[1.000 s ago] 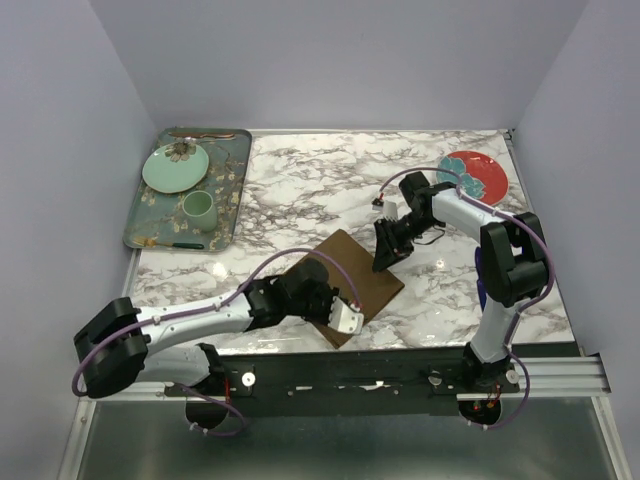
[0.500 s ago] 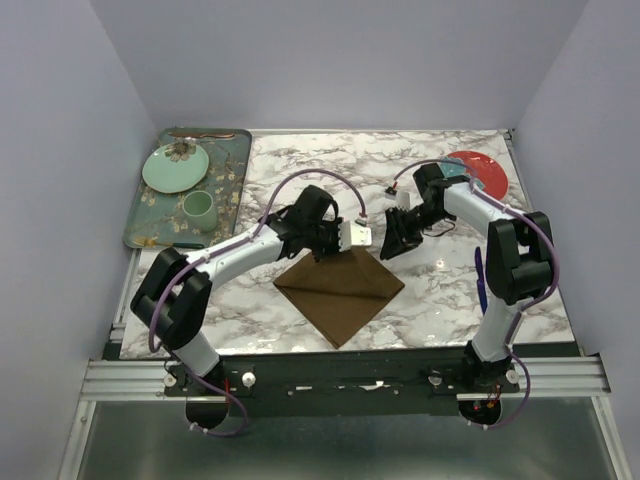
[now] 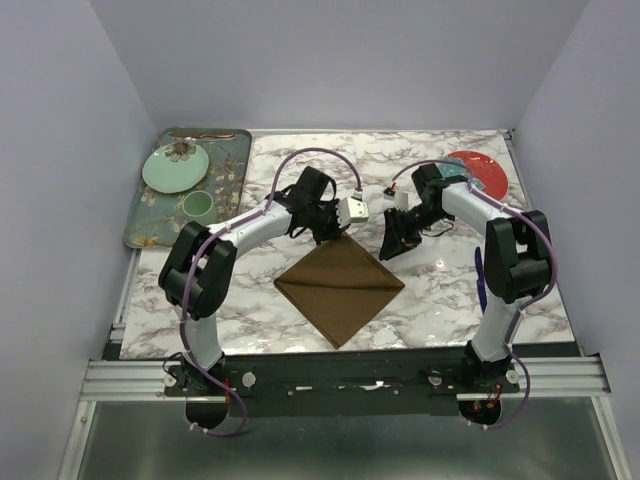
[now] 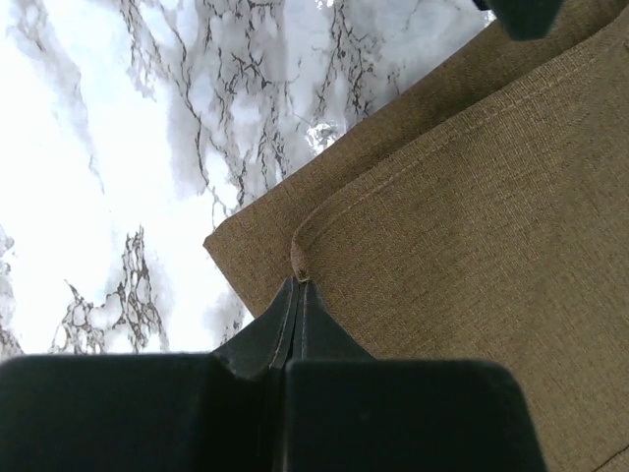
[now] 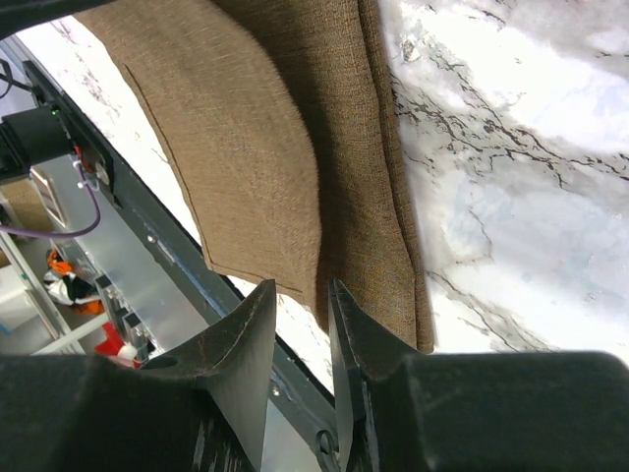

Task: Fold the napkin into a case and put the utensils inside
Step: Fold the top corner of the square-folded napkin at the center of the board.

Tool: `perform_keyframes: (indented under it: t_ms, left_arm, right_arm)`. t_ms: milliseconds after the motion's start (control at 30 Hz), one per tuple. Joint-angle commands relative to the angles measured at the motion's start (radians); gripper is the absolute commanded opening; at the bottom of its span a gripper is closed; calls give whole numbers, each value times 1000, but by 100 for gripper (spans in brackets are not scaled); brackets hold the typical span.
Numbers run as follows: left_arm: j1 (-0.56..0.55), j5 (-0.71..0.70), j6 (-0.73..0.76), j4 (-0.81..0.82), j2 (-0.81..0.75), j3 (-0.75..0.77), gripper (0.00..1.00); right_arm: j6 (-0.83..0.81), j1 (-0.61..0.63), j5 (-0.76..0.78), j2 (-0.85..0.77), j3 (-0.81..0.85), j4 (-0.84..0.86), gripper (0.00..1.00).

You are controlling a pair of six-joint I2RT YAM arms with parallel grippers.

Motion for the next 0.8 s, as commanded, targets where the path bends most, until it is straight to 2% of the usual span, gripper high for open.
perform_keyframes:
  t_ms: [0,767]
  left_arm:
    - [27,41,-54,-15,57,49,0]
    - [60,34,-115,-6,146,129,0]
  right_arm:
    - [-27,-5,-4,15,9,-15,36]
    - [-61,-10,5,23,8,-41,36]
